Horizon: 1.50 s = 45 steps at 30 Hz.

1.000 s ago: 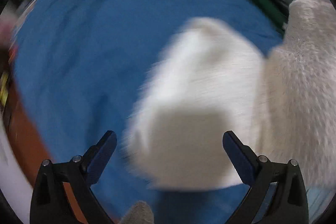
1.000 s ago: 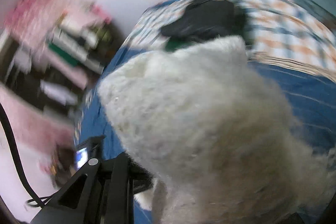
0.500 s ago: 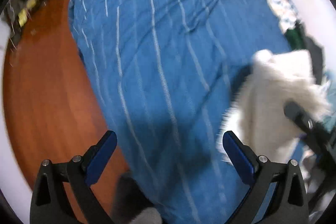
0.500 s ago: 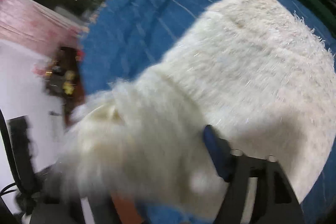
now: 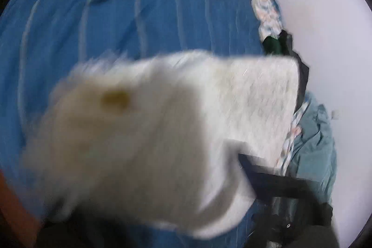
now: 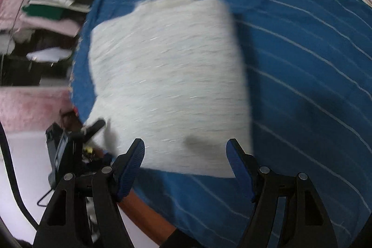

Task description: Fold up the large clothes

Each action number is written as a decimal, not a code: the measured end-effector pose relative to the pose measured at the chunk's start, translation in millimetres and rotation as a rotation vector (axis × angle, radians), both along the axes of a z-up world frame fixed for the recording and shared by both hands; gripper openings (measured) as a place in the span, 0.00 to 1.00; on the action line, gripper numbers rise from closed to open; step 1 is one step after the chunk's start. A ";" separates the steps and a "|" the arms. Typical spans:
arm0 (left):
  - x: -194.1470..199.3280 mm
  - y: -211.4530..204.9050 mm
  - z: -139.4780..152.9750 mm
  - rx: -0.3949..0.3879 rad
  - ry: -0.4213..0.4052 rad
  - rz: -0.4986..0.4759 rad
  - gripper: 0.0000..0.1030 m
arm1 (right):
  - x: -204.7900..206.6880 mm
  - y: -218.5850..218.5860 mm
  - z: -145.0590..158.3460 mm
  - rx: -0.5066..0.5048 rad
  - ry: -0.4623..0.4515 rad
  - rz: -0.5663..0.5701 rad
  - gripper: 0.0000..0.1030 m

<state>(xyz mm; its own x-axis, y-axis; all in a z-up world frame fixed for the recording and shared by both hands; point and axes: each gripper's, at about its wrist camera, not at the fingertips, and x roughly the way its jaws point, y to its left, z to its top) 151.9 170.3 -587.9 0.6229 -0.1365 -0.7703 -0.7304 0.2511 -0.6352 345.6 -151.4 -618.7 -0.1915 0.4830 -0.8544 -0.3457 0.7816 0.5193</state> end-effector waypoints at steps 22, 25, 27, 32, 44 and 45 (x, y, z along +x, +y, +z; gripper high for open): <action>-38.8 -0.2 -15.6 0.027 0.126 0.002 0.18 | 62.2 144.6 -41.5 -0.244 -0.010 0.210 0.40; -47.3 4.8 -20.1 -0.055 0.086 0.040 0.31 | 68.8 131.0 -18.8 -0.189 0.028 0.199 0.40; -49.0 8.7 -28.9 -0.100 0.065 0.065 0.38 | 66.3 105.5 -3.6 -0.134 0.037 0.171 0.41; -36.9 5.5 -18.7 -0.010 -0.027 0.096 0.10 | 51.7 30.9 -0.3 -0.078 0.096 0.037 0.41; -59.4 -13.8 -13.3 -0.006 0.092 0.135 0.13 | 37.1 -3.4 4.7 -0.070 0.102 0.005 0.41; -58.2 -9.2 -19.8 -0.023 0.090 0.131 0.14 | 35.5 5.4 9.0 -0.062 0.094 0.045 0.41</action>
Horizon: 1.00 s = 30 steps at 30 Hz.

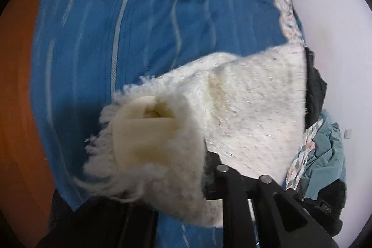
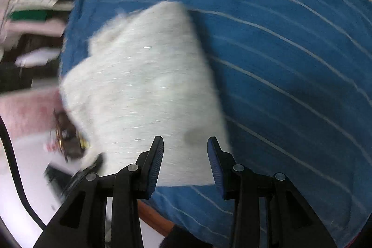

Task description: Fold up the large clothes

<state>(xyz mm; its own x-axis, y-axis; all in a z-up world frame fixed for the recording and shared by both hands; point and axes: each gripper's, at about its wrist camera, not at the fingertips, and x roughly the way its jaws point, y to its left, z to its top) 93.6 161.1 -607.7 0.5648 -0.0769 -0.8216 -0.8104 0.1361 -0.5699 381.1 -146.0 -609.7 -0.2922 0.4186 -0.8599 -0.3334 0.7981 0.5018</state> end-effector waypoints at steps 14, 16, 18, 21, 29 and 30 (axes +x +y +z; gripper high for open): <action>22.4 10.2 114.8 0.463 0.424 -0.250 0.95 | 14.8 50.7 -6.8 -0.095 -0.011 0.260 0.44; 50.7 5.8 122.1 0.562 0.459 -0.307 0.98 | 22.4 47.6 12.3 -0.033 -0.042 0.246 0.44; 84.0 0.2 121.6 0.628 0.469 -0.374 0.98 | 30.2 57.4 24.4 0.009 -0.070 0.237 0.43; 147.6 -4.9 100.5 0.645 0.483 -0.464 0.98 | 41.6 96.1 24.7 -0.012 -0.099 0.233 0.36; 192.9 17.4 6.1 0.490 0.518 -0.568 1.00 | 60.5 166.7 -30.7 -0.219 -0.097 0.299 0.31; 188.3 22.3 3.5 0.462 0.492 -0.551 1.00 | 63.6 171.2 -34.6 -0.233 -0.093 0.291 0.31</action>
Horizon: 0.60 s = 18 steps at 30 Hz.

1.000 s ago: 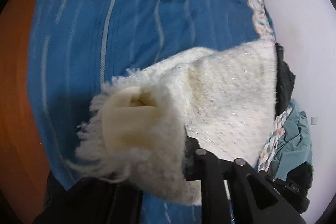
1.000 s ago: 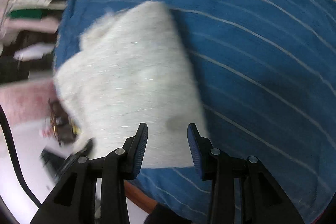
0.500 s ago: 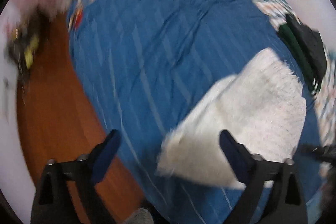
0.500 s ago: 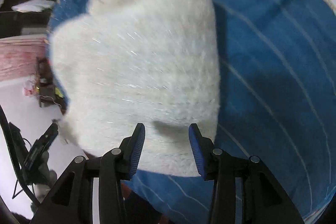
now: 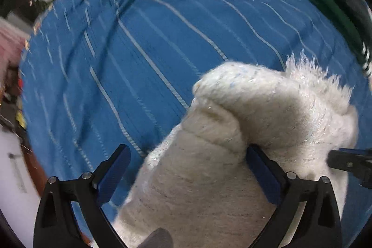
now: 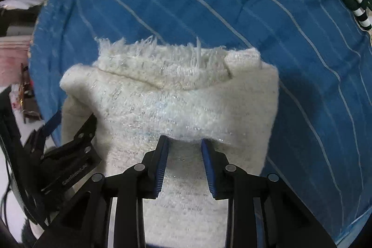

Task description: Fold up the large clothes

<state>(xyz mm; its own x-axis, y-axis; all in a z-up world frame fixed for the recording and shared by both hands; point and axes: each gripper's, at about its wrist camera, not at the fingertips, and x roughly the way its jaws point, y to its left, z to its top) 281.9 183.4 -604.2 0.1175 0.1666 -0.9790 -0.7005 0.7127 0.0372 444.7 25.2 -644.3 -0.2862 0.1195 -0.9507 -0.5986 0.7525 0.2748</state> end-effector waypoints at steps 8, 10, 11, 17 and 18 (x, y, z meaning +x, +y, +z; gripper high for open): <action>-48.4 2.0 36.2 -0.111 -0.085 0.156 0.99 | 13.3 -10.8 3.3 0.048 0.083 -0.002 0.35; -83.7 -11.8 57.8 -0.115 -0.132 0.213 0.99 | 21.8 -36.9 18.3 0.183 0.148 -0.048 0.46; -103.7 -21.4 65.4 -0.123 -0.149 0.241 0.99 | 25.2 -58.0 28.0 0.275 0.175 -0.092 0.54; -199.6 -60.0 47.9 -0.318 -0.273 0.492 0.97 | 21.4 -150.8 7.6 0.429 0.238 -0.233 0.66; -207.5 -60.2 38.5 -0.365 -0.319 0.536 0.97 | 20.3 -161.8 -6.0 0.434 0.272 -0.254 0.66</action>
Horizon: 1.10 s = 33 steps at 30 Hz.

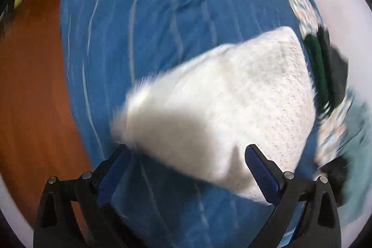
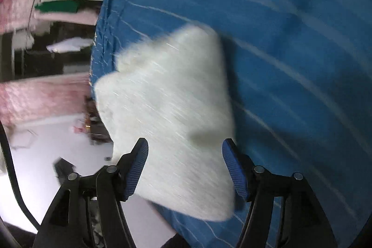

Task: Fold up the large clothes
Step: 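Lift the folded cardigan with both grippers and carry it onto the checked sheet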

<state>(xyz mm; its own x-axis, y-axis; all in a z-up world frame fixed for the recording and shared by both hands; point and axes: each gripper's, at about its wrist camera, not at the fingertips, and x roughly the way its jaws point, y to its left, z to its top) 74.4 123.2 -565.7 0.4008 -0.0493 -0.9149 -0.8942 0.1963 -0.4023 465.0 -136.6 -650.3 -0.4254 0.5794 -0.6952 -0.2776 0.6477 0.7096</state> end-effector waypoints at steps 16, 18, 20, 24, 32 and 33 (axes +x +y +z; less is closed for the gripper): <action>25.7 45.5 -38.8 0.004 -0.293 0.062 0.18 | -48.6 84.8 -126.3 0.345 0.347 0.006 0.72; 30.9 50.7 -31.3 0.013 -0.294 0.047 0.17 | -57.1 114.8 -130.4 0.364 0.341 -0.020 0.65; 41.2 57.7 -22.0 0.026 -0.294 0.016 0.16 | -59.8 125.7 -123.7 0.418 0.338 -0.069 0.56; 50.9 73.5 11.1 0.049 -0.308 -0.064 0.16 | -61.9 144.3 -99.2 0.481 0.307 -0.125 0.52; 129.9 121.5 81.1 0.087 -0.410 -0.226 0.16 | -23.0 166.1 -15.8 0.581 0.218 -0.223 0.51; 146.0 128.4 89.5 0.088 -0.425 -0.250 0.16 | -8.8 161.1 0.1 0.585 0.193 -0.240 0.51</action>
<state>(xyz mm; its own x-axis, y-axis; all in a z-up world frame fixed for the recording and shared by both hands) 220.4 251.6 -476.1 0.7249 -0.1217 -0.6780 -0.5760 0.4329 -0.6935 456.2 24.5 -650.2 -0.3229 0.9327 -0.1607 -0.0057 0.1679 0.9858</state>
